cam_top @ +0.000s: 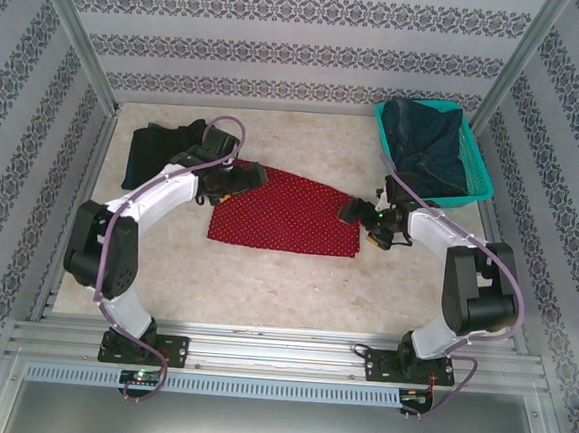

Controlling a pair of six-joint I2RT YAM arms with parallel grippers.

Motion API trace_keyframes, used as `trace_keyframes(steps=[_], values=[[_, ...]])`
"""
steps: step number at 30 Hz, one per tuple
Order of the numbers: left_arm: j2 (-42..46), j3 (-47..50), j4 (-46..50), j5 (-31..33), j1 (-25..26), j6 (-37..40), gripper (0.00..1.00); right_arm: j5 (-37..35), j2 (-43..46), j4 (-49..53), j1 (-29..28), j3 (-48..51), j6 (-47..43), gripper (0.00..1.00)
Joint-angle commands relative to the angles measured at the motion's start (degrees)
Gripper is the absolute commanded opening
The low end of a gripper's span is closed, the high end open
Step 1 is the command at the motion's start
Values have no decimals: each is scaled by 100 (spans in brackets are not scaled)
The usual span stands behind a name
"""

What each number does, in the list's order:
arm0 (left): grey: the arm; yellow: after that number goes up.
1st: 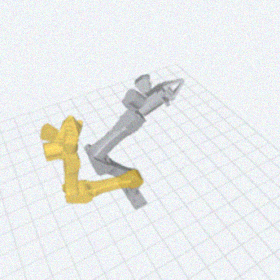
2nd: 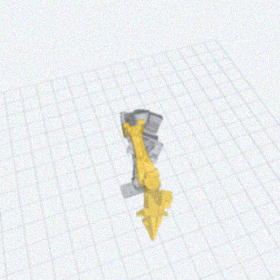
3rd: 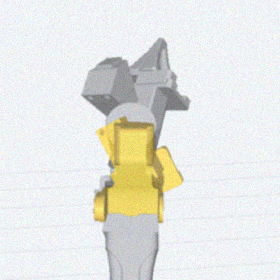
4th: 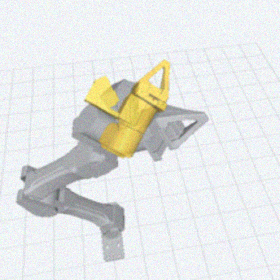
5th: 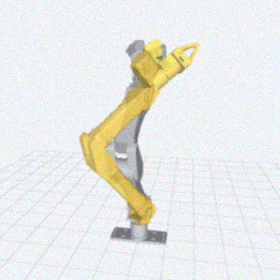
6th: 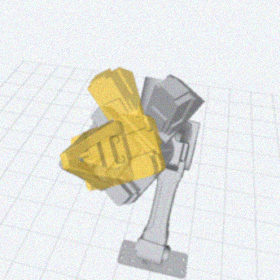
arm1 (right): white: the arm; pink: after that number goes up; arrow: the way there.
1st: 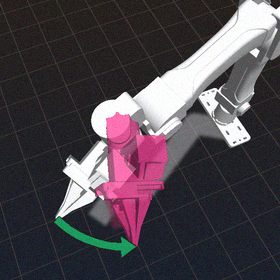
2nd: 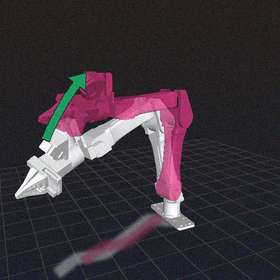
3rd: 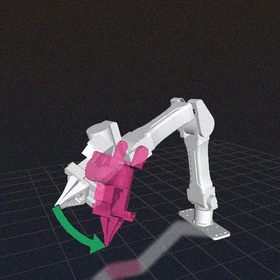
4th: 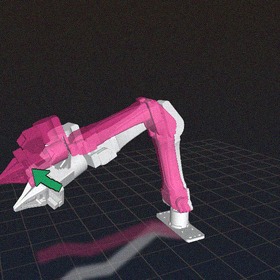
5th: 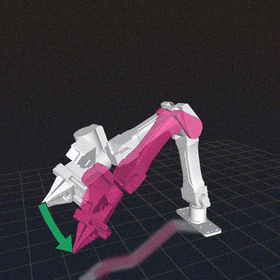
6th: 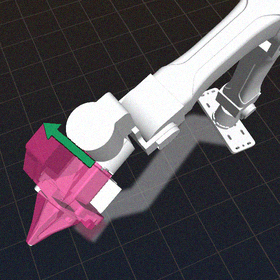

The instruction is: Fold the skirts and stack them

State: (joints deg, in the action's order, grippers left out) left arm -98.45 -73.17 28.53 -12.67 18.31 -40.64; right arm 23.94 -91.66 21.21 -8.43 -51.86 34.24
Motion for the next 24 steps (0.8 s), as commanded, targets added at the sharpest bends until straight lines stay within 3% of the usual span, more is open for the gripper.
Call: trace_keyframes(steps=[1, 5, 9, 12, 22, 24], values=[[-539, -112, 1246, 653, -86, 980, 100, 138, -193, 2, 12, -232, -624, 94], [-932, -223, 1212, 187, -274, 1366, 93, 58, -428, 207, 69, -408, -623, 89], [-1129, -186, 915, -391, -397, 1369, 71, 313, -687, 191, 80, -477, -517, 85], [-1257, -135, 782, -722, -408, 1275, 61, 659, -854, 13, 87, -468, -365, 80], [-1312, 187, 633, -690, -411, 1151, 55, 1083, -1249, -342, 87, -419, -109, 67], [-1298, 208, 679, -635, -423, 1156, 54, 606, -1134, -235, 95, -338, 18, 65]])
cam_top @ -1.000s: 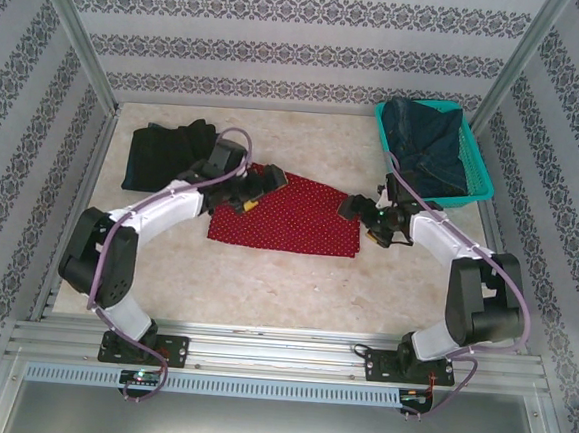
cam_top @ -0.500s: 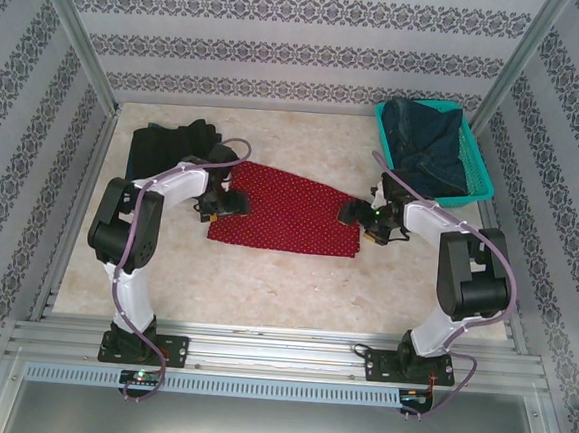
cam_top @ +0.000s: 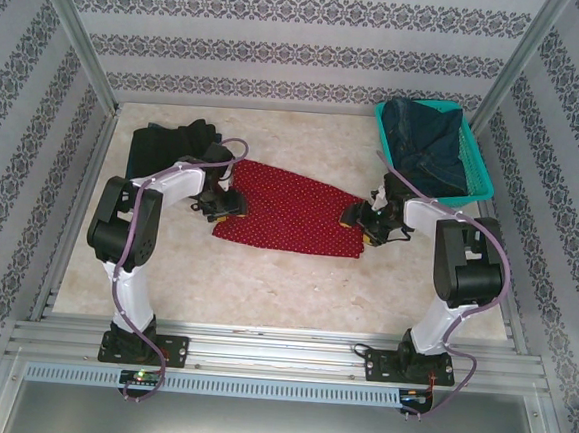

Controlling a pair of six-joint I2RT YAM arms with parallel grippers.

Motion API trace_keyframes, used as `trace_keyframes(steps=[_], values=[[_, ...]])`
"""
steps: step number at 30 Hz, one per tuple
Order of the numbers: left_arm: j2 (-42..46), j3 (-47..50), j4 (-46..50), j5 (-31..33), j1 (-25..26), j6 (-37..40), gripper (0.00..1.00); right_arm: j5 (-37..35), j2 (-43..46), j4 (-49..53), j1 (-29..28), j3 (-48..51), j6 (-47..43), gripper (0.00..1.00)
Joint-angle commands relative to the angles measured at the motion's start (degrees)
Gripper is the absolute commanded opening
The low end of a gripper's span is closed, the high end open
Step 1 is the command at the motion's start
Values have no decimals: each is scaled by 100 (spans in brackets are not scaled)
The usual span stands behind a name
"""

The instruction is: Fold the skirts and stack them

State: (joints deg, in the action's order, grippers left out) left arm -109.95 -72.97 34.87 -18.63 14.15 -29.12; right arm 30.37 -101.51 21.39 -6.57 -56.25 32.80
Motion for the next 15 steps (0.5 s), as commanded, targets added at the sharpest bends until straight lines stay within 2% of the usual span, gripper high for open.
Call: trace_keyframes(steps=[1, 4, 5, 8, 11, 15], values=[[-126, 204, 54, -35, -23, 3, 54, -333, -52, -208, -75, 173, 223, 65], [-42, 279, 59, 23, -70, 11, 54, -778, 259, -312, 37, 436, 414, 65], [-19, 299, 68, 21, -88, 19, 54, -685, 306, -440, 70, 509, 429, 65], [-15, 327, 72, -10, -113, 30, 54, 260, 79, -837, 50, 541, 420, 60], [-6, 356, 48, -84, -109, 30, 54, 969, -115, -1490, -104, 631, 695, 50], [49, 482, -55, -122, -111, -31, 54, 991, -143, -2028, -128, 714, 1057, 31]])
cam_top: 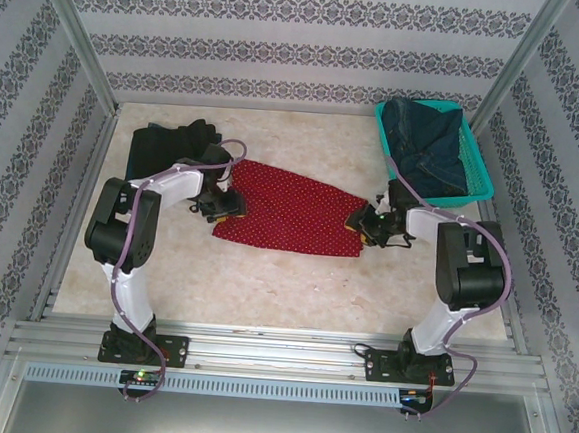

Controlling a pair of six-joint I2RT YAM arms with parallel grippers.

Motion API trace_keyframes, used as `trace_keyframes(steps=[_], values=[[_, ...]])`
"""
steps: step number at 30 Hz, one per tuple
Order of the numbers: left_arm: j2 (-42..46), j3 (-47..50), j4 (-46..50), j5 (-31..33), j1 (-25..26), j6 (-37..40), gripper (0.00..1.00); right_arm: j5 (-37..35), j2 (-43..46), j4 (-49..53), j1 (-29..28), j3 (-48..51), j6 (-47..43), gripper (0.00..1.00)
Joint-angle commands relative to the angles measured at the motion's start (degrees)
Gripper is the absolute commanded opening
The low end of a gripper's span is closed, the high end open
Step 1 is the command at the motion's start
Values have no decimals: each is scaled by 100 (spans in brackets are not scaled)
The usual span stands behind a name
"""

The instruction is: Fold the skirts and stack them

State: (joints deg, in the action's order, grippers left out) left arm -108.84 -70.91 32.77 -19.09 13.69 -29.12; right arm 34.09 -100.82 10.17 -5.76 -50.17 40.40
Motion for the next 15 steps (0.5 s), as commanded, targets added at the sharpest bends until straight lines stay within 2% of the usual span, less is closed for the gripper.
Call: trace_keyframes(steps=[1, 4, 7, 9, 15], values=[[-50, 309, 135, -77, -64, -32, 53, 503, -153, -1028, -173, 174, 366, 26], [7, 370, 115, -34, -60, -30, 53, 387, -35, -1272, -72, 284, 352, 12], [38, 423, 96, -27, -66, -15, 51, 376, -34, -1046, -56, 172, 107, 3], [47, 467, 98, -17, -66, -14, 50, 119, 66, -694, -65, 77, -79, 0], [202, 564, 153, -189, -48, -147, 48, -1450, 518, 1403, -261, -678, -944, 0]])
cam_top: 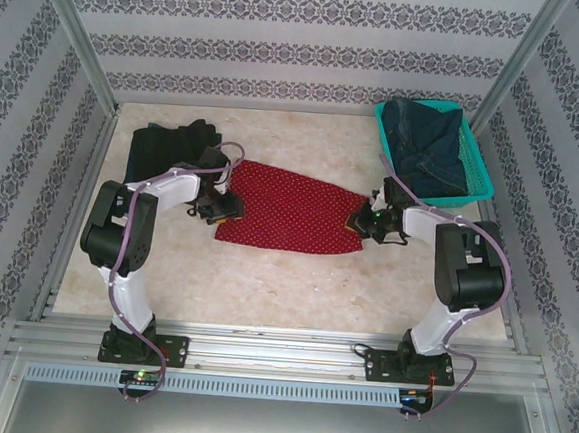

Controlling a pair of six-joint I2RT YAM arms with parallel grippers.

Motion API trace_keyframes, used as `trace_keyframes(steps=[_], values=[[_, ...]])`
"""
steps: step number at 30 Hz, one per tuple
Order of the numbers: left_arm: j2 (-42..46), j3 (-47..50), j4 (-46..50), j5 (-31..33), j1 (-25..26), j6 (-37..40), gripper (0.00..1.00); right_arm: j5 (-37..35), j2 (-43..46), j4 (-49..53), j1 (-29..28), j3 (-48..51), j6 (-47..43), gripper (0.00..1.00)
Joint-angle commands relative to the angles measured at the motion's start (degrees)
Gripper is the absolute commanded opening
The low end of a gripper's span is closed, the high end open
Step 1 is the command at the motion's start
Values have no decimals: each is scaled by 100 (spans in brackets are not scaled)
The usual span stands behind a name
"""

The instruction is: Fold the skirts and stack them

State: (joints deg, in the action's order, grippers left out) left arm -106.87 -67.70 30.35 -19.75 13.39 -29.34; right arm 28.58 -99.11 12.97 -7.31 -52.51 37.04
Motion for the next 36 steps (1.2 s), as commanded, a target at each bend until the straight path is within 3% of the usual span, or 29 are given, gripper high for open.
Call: trace_keyframes(steps=[1, 10, 18, 21, 25, 31, 36], values=[[61, 286, 340, -254, -6, -178, 48, -1208, 381, 1524, -164, -659, -805, 0], [177, 705, -238, -779, 363, -706, 45, -2746, 231, 3316, -925, -2285, -1479, 0], [108, 703, -406, -814, 490, -814, 44, -2956, -506, 3840, -2125, -3819, -1088, 0], [90, 648, -320, -790, 493, -740, 44, -2675, -890, 3686, -2545, -4191, -835, 0], [127, 559, -258, -868, 492, -687, 44, -2116, -1371, 3066, -2766, -4127, -452, 0], [626, 170, 146, -999, 489, -665, 50, -2457, -1971, 2884, -2665, -3874, -517, 0], [855, 0, 492, -234, 369, -375, 56, -2248, -1993, 2642, -2539, -3576, -487, 0]])
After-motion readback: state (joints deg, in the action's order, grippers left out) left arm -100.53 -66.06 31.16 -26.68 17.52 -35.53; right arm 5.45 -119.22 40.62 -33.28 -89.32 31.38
